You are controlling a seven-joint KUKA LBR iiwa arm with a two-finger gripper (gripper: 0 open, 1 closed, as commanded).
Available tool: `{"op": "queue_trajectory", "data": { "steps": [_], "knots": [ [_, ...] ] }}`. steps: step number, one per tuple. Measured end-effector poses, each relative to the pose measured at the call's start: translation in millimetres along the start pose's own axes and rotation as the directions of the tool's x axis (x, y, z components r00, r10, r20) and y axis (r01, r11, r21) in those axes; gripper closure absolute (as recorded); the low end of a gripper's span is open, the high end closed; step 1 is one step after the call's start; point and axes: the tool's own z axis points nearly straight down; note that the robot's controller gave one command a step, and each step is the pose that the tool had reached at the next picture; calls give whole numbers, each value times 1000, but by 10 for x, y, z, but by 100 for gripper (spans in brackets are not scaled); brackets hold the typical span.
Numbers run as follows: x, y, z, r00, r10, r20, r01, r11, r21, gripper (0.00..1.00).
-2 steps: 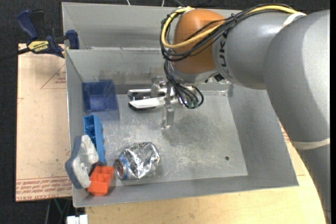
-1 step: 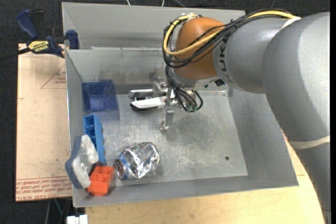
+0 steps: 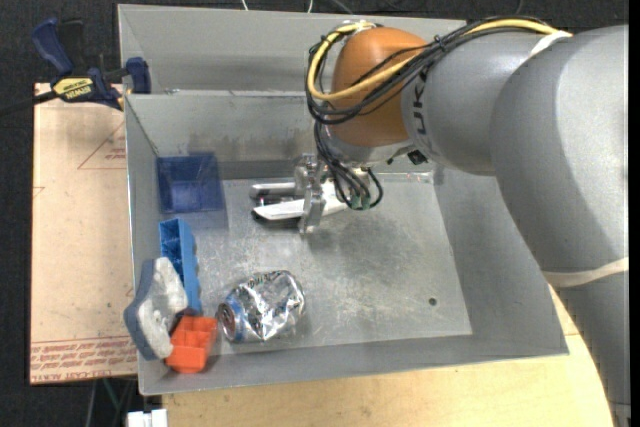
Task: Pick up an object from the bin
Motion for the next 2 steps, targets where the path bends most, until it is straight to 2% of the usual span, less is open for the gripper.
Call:
{"op": "queue_trajectory", "data": {
  "steps": [2],
  "knots": [
    [3,1,-115,1000,0,0,0,1000,0,100]
  ]
}}
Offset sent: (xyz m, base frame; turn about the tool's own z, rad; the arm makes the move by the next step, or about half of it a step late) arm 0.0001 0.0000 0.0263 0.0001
